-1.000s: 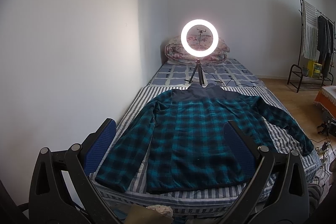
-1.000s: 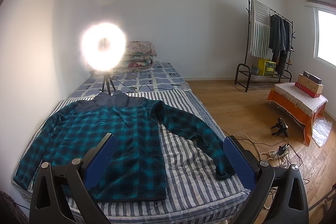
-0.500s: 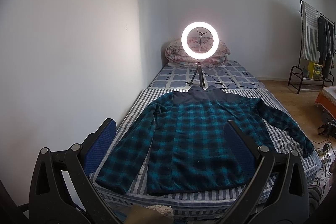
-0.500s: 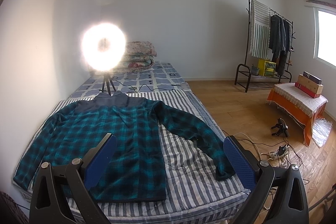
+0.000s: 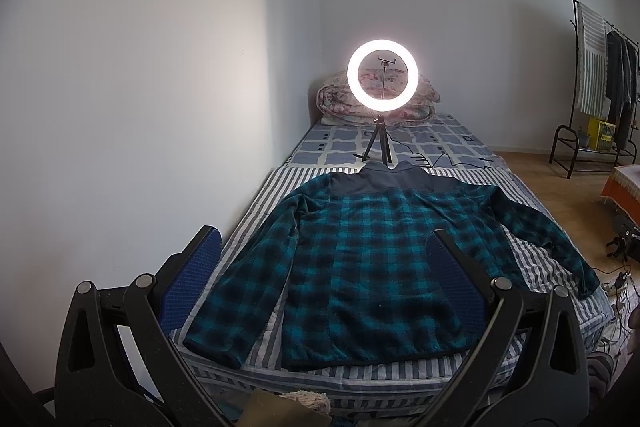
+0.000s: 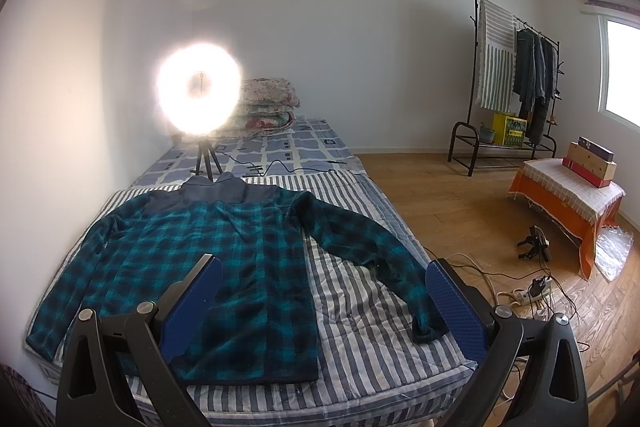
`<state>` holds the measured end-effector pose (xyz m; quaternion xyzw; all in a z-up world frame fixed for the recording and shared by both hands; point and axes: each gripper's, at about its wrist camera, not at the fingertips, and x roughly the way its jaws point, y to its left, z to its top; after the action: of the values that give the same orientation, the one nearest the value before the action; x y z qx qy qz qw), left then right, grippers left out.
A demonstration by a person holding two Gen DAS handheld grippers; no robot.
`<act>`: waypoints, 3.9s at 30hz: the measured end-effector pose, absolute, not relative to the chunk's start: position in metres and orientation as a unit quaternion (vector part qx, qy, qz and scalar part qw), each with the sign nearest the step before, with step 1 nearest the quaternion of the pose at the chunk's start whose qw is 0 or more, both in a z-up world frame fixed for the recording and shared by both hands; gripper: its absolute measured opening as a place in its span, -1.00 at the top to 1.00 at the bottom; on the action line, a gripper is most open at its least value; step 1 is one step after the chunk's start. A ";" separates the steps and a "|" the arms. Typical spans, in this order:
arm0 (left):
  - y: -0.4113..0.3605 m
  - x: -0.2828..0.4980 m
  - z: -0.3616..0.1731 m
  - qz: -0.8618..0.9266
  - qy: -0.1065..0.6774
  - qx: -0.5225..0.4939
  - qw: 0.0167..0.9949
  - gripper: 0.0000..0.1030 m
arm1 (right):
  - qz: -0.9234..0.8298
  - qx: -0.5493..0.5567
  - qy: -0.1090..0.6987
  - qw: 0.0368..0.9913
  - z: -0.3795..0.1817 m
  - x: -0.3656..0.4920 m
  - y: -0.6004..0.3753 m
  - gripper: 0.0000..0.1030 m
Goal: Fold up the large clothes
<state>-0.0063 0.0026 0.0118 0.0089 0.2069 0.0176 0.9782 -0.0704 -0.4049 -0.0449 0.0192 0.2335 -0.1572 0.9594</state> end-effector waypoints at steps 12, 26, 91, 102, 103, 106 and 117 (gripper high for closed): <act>0.001 -0.007 0.012 0.019 0.207 0.009 0.978 -1.00 | -0.157 0.020 0.234 0.959 -0.045 -0.071 -0.404 -0.99; 0.009 -0.004 0.003 0.024 0.216 0.007 0.976 -1.00 | -0.158 0.019 0.236 0.959 -0.046 -0.071 -0.404 -0.99; 0.247 0.037 -0.188 0.126 0.426 -0.189 0.876 -0.15 | 0.407 0.054 0.581 0.702 -0.252 0.153 0.007 0.28; 0.256 0.029 -0.196 0.131 0.425 -0.198 0.874 -0.15 | 0.352 -0.005 0.655 0.669 -0.305 0.138 0.069 0.27; 0.257 0.029 -0.197 0.131 0.425 -0.198 0.874 -0.15 | 0.347 -0.010 0.654 0.672 -0.304 0.137 0.071 0.33; 0.257 0.032 -0.199 0.128 0.426 -0.200 0.873 -0.15 | 0.341 -0.036 0.642 0.685 -0.301 0.131 0.075 0.90; 0.254 0.058 -0.215 0.095 0.441 -0.211 0.867 -0.15 | 0.346 0.032 0.634 0.691 -0.284 0.126 0.009 0.97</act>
<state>0.0581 0.2538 -0.2149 -0.2113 0.4412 0.0954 0.8669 0.1258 0.0094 -0.2841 0.0321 0.6344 0.3458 0.6906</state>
